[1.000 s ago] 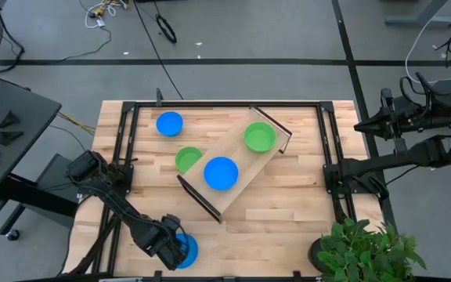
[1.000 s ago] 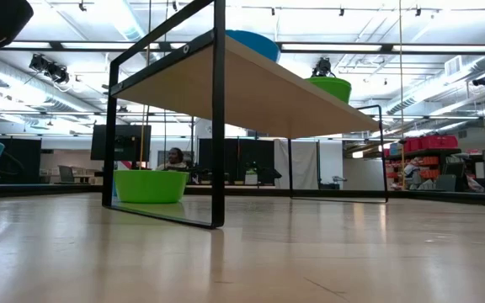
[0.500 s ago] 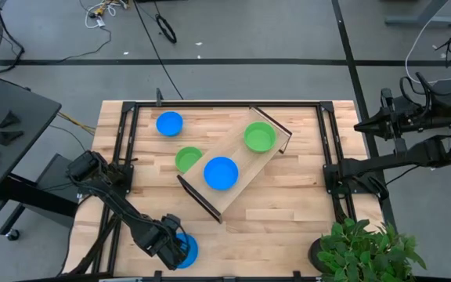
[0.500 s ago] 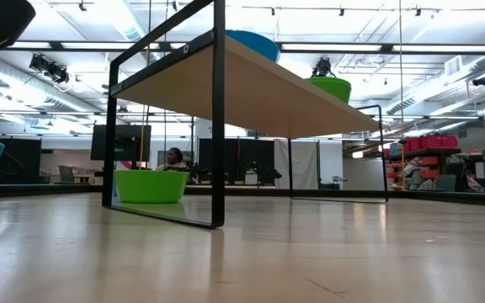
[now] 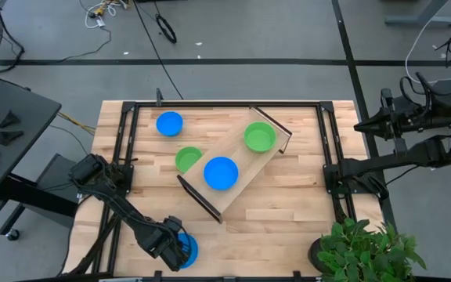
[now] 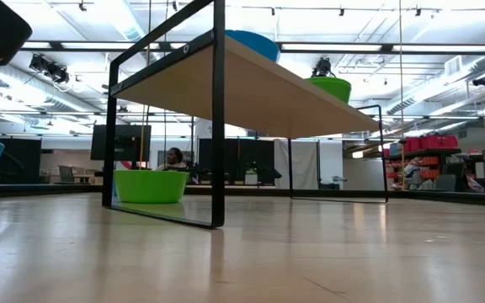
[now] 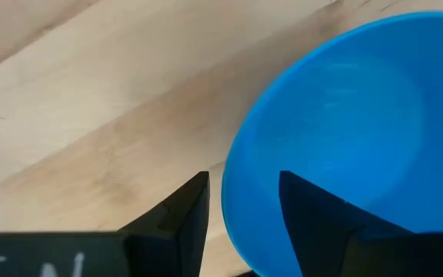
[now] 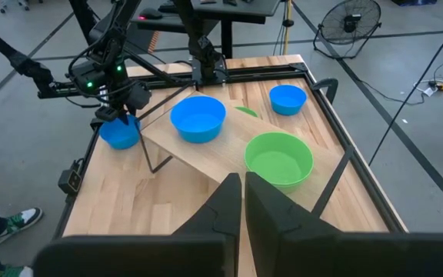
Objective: Pick & Place Mini bowls
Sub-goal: Stack the bottom blue bowl on top of the blue bowl on the shelf
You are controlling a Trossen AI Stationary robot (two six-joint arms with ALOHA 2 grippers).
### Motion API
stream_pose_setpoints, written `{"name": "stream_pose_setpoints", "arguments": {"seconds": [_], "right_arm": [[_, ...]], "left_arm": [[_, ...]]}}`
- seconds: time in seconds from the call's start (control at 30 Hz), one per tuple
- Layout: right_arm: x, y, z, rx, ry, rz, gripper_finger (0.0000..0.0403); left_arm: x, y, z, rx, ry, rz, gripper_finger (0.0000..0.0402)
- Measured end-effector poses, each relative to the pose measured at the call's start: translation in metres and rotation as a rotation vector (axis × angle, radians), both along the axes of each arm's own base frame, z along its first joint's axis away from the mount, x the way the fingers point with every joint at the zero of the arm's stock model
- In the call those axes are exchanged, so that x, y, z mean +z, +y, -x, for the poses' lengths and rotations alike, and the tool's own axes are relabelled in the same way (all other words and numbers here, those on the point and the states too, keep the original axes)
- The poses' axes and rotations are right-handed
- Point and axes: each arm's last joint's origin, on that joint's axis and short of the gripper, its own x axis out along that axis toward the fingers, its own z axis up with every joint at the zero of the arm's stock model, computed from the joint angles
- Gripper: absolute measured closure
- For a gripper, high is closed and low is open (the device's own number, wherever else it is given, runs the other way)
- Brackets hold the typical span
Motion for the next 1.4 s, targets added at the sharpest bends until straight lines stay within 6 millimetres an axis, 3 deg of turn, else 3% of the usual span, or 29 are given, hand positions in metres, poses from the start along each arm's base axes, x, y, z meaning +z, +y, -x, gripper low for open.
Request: {"name": "stream_pose_setpoints", "arguments": {"seconds": [0.53, 0.97, 1.4], "right_arm": [[0.0, 0.0, 0.0, 0.0, 0.0, 0.0, 0.038], [0.0, 0.0, 0.0, 0.0, 0.0, 0.0, 0.038], [0.0, 0.0, 0.0, 0.0, 0.0, 0.0, 0.038]], "left_arm": [[0.0092, 0.0016, 0.0066, -0.021, 0.006, -0.006, 0.0244], [0.0092, 0.0018, 0.0061, -0.033, 0.004, -0.006, 0.0335], [0.0093, 0.0017, 0.0062, -0.036, 0.008, -0.001, 0.0391]]}}
